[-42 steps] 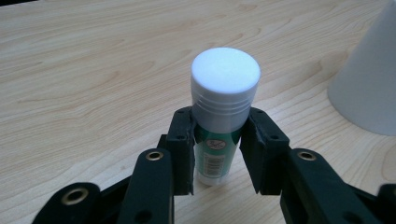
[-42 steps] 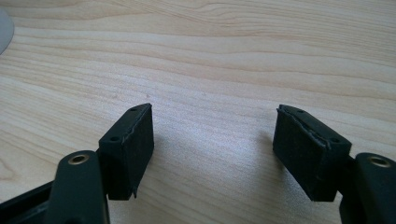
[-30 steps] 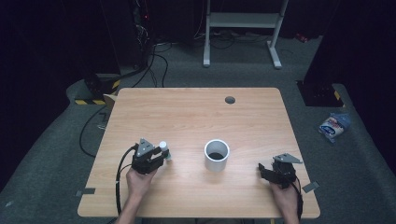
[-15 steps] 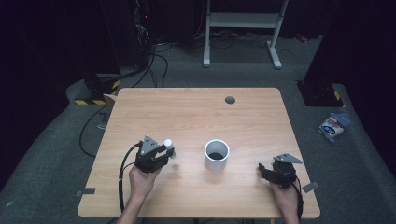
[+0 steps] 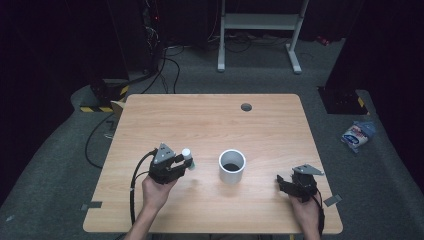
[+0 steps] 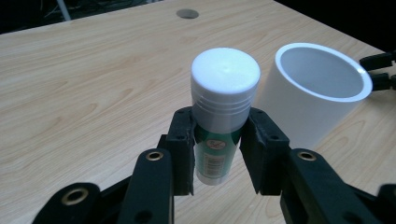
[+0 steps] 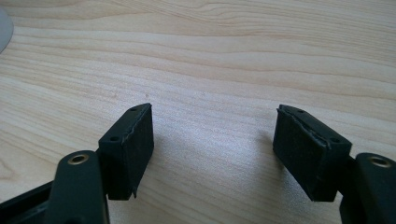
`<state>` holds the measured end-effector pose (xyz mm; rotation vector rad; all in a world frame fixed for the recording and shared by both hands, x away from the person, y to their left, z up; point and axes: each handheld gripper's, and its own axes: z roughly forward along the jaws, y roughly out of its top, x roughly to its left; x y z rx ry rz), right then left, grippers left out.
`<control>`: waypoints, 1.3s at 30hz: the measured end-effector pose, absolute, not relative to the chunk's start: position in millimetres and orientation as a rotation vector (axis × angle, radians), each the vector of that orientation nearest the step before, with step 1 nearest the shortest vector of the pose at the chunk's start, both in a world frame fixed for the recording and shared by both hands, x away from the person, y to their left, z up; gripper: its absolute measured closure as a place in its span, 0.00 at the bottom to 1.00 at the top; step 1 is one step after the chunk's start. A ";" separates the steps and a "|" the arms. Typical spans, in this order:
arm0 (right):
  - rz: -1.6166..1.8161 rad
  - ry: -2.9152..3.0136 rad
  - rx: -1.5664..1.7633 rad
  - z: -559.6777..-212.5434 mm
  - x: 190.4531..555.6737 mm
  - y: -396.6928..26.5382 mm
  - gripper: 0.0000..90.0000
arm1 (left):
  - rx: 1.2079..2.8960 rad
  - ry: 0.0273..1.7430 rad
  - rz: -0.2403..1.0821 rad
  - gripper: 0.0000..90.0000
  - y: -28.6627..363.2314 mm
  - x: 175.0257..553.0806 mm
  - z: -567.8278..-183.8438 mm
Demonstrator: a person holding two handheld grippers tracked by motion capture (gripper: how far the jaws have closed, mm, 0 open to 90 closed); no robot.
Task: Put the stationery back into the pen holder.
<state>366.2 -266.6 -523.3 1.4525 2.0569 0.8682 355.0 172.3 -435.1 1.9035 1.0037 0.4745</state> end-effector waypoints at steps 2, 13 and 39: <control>0.868 2.057 1.453 -523.3 366.2 -266.6 0.32 | 1.903 0.995 0.464 0.72 170.0 355.6 -433.5; 0.868 2.057 1.453 -523.3 366.3 -266.7 0.32 | 1.885 0.954 0.407 0.72 161.2 359.5 -424.8; 0.868 2.057 1.453 -523.3 366.2 -266.6 0.32 | 1.895 0.862 0.386 0.72 127.6 369.2 -403.7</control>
